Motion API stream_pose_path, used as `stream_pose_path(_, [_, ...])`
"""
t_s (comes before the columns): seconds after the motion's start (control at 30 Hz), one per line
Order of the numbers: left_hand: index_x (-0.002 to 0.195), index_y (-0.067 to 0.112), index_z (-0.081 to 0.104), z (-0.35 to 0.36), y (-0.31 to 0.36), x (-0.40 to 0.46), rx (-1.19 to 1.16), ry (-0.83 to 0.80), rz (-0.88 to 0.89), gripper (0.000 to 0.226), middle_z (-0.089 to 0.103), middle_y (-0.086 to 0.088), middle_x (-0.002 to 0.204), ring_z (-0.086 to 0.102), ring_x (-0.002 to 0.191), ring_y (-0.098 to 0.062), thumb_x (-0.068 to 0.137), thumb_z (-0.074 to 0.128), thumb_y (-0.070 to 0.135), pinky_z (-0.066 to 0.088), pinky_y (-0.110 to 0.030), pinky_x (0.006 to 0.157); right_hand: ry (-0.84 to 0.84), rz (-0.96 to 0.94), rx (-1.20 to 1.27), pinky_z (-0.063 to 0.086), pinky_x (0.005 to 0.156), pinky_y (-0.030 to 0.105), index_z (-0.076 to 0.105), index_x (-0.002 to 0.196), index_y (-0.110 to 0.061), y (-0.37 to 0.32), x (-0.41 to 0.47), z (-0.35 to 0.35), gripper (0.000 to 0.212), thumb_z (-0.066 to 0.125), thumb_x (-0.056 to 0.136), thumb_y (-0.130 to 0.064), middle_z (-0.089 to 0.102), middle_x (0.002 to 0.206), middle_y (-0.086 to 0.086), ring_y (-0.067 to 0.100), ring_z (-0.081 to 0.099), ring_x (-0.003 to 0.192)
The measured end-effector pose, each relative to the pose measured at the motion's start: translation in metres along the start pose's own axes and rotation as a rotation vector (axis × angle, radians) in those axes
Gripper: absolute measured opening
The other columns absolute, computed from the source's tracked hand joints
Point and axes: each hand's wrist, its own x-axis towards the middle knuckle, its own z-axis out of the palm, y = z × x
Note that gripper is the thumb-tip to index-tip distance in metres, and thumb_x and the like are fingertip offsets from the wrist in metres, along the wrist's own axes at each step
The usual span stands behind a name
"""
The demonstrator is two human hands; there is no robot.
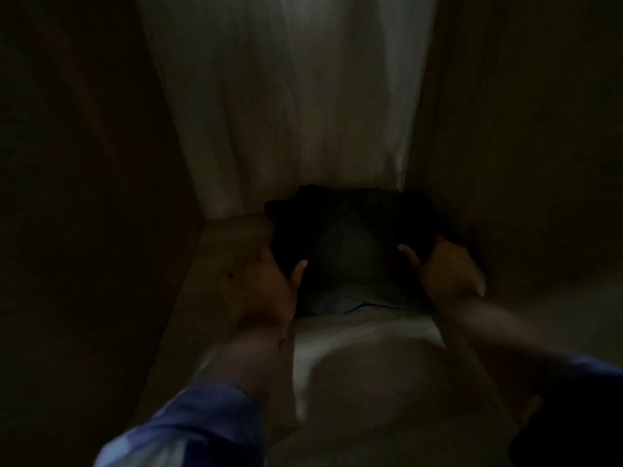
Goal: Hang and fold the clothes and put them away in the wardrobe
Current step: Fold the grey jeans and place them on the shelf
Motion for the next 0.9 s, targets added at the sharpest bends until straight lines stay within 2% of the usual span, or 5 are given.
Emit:
stream_pose_path(0.13, [0.151,0.012,0.012,-0.033,0.004,-0.021,0.138,-0.093,0.055,0.077,0.018,-0.011,0.157,0.017,0.144,-0.028,0.093,0.030,0.060,0.011,-0.050,0.116,-0.026,-0.042,-0.133,0.040,0.095,0.047,0.015,0.150,-0.023,-0.008,-0.023,-0.019,0.068,0.042,0.094,-0.051,0.041,0.144,0.016,0.038,0.041,0.128])
stream_pose_path(0.3, [0.153,0.014,0.000,-0.102,0.014,-0.059,0.217,-0.260,0.100,0.077,0.002,-0.006,0.161,-0.002,0.148,-0.023,0.095,0.026,0.058,-0.004,-0.053,0.116,-0.103,-0.239,-0.299,0.027,0.108,0.047,0.023,0.149,-0.030,-0.026,-0.076,-0.070,0.057,0.036,0.097,-0.049,0.021,0.157,0.007,0.035,0.024,0.139])
stream_pose_path(0.47, [0.153,0.014,0.007,-0.191,0.018,-0.128,0.226,-0.316,0.155,0.073,0.014,-0.005,0.159,0.013,0.146,-0.024,0.095,0.025,0.055,0.003,-0.054,0.116,-0.146,-0.357,-0.332,0.029,0.109,0.044,0.036,0.143,-0.026,-0.049,-0.157,-0.132,0.050,0.036,0.097,-0.047,0.029,0.153,0.009,0.032,0.028,0.138])
stream_pose_path(0.57, [0.153,0.014,0.007,-0.239,0.016,-0.186,0.210,-0.362,0.158,0.069,0.010,-0.002,0.160,0.001,0.148,-0.019,0.096,0.023,0.050,-0.001,-0.055,0.116,-0.252,-0.379,-0.391,0.017,0.115,0.046,0.036,0.144,-0.026,-0.060,-0.218,-0.172,0.051,0.033,0.097,-0.047,0.024,0.156,0.008,0.028,0.022,0.141])
stream_pose_path(0.9, [0.148,0.015,0.021,-0.388,-0.030,-0.376,0.245,-0.296,-0.094,0.063,0.027,0.000,0.154,0.005,0.148,-0.018,0.094,0.035,0.043,0.000,-0.052,0.116,-0.409,-0.695,-0.386,0.002,0.116,0.053,0.053,0.132,-0.030,-0.088,-0.402,-0.269,0.041,0.030,0.099,-0.039,0.032,0.151,0.006,0.025,0.023,0.140])
